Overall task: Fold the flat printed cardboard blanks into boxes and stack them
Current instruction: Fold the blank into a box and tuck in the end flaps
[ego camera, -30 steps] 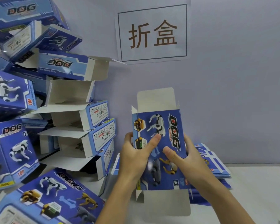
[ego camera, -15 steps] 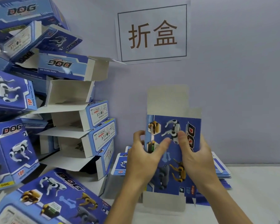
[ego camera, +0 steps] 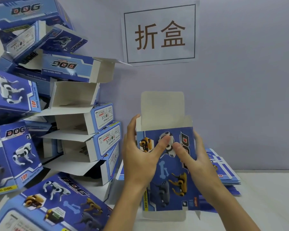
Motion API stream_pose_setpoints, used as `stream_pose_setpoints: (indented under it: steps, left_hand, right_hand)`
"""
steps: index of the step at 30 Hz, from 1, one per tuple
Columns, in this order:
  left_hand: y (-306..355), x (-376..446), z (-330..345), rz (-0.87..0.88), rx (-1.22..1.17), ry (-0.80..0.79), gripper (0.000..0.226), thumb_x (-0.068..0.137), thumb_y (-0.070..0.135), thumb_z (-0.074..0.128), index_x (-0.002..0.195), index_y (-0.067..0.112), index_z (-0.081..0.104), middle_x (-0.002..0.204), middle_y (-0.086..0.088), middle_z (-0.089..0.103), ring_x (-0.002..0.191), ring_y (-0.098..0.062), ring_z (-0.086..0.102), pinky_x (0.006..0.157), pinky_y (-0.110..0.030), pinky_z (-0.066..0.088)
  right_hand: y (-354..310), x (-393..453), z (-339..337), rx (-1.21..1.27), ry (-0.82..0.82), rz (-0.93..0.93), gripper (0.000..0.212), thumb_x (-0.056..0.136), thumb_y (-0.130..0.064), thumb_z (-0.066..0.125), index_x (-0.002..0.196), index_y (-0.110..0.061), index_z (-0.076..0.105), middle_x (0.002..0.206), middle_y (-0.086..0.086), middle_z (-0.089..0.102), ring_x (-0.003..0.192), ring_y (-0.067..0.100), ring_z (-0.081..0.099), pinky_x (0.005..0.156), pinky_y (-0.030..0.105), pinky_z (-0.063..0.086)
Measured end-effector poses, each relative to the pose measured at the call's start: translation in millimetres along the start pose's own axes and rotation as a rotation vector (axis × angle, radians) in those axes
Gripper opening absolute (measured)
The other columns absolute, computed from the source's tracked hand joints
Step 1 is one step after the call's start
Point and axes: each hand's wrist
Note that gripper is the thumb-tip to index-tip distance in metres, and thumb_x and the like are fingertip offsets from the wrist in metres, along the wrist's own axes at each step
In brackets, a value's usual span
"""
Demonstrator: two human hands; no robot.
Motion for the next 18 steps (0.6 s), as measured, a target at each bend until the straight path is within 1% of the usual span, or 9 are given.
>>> stream_pose_setpoints:
  steps: [1,2,4,6,7,9,11,14,18]
  left_hand:
    - [-1,-1,2,-0.005,-0.002,-0.007,0.079,0.067,0.060,0.081,0.136,0.044,0.046,0.128,0.009,0.062,0.121,-0.022,0.060,0.094,-0.047,0.055]
    - [-1,-3,3,-0.008,-0.001,-0.009,0.081,0.067,0.059,0.082,0.138,0.043,0.045,0.129,0.006,0.061,0.122,-0.023,0.059,0.095,-0.048,0.054]
    - [0,-4,7,-0.005,0.017,-0.014,0.084,0.068,0.056,0.083,0.141,0.041,0.044,0.131,0.003,0.058,0.123,-0.024,0.058,0.095,-0.048,0.054]
    - [-1,-4,8,0.005,0.035,-0.027,0.082,0.069,0.055,0.084,0.140,0.041,0.046,0.131,0.004,0.057,0.124,-0.021,0.057,0.095,-0.046,0.054]
    - [-1,-5,8,0.011,0.045,-0.029,0.079,0.069,0.057,0.084,0.137,0.043,0.048,0.131,0.006,0.056,0.125,-0.017,0.056,0.095,-0.042,0.055]
    - [1,-5,7,0.031,0.089,-0.012,0.067,0.066,0.062,0.079,0.127,0.047,0.054,0.128,0.010,0.055,0.120,0.000,0.053,0.091,-0.022,0.053]
    - [4,-5,6,0.051,0.115,0.014,0.053,0.064,0.063,0.074,0.111,0.044,0.059,0.119,0.008,0.055,0.107,0.011,0.054,0.076,-0.007,0.049]
    - [6,-5,7,0.053,0.132,0.012,0.045,0.064,0.061,0.073,0.099,0.036,0.057,0.111,0.004,0.054,0.099,0.012,0.054,0.067,-0.005,0.046]
    - [6,-3,5,0.022,0.113,-0.025,0.051,0.064,0.058,0.075,0.105,0.035,0.056,0.114,0.005,0.052,0.098,0.017,0.054,0.062,-0.004,0.047]
  right_hand:
    - [-3,0,-2,0.002,0.003,-0.010,0.073,0.079,-0.056,0.071,0.138,-0.056,0.029,0.113,-0.026,0.061,0.092,-0.012,0.066,0.061,0.010,0.054]
    - [-5,0,-3,-0.004,0.010,-0.035,0.076,0.078,-0.056,0.072,0.138,-0.062,0.027,0.124,-0.022,0.058,0.103,-0.008,0.064,0.069,0.015,0.057]
    - [-8,0,-5,0.009,0.027,-0.102,0.074,0.078,-0.050,0.066,0.137,-0.068,0.025,0.140,-0.016,0.052,0.121,0.008,0.060,0.083,0.028,0.059]
    - [-9,0,-5,0.069,0.013,-0.142,0.069,0.084,-0.044,0.066,0.137,-0.067,0.028,0.142,-0.013,0.052,0.120,0.014,0.062,0.079,0.028,0.060]
    - [-9,0,-4,0.097,0.001,-0.142,0.068,0.088,-0.042,0.068,0.140,-0.064,0.029,0.139,-0.012,0.056,0.116,0.014,0.065,0.076,0.028,0.061]
    - [-9,-1,-2,0.122,-0.011,-0.119,0.066,0.088,-0.040,0.063,0.143,-0.058,0.032,0.125,-0.012,0.066,0.105,0.014,0.071,0.067,0.026,0.060]
    - [-9,-1,-2,0.107,-0.014,-0.108,0.061,0.085,-0.041,0.060,0.140,-0.053,0.038,0.112,-0.013,0.071,0.095,0.014,0.074,0.061,0.024,0.059]
    - [-11,0,-3,0.078,-0.029,-0.128,0.042,0.091,-0.039,0.064,0.128,-0.049,0.049,0.102,-0.008,0.073,0.088,0.018,0.075,0.058,0.026,0.059]
    - [-16,2,-7,0.054,-0.086,-0.109,0.028,0.090,-0.035,0.062,0.115,-0.043,0.052,0.095,-0.003,0.072,0.083,0.021,0.075,0.058,0.026,0.058]
Point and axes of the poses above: each hand's wrist, its own x-axis towards the middle knuckle, its own z-axis out of the palm, y = z × x
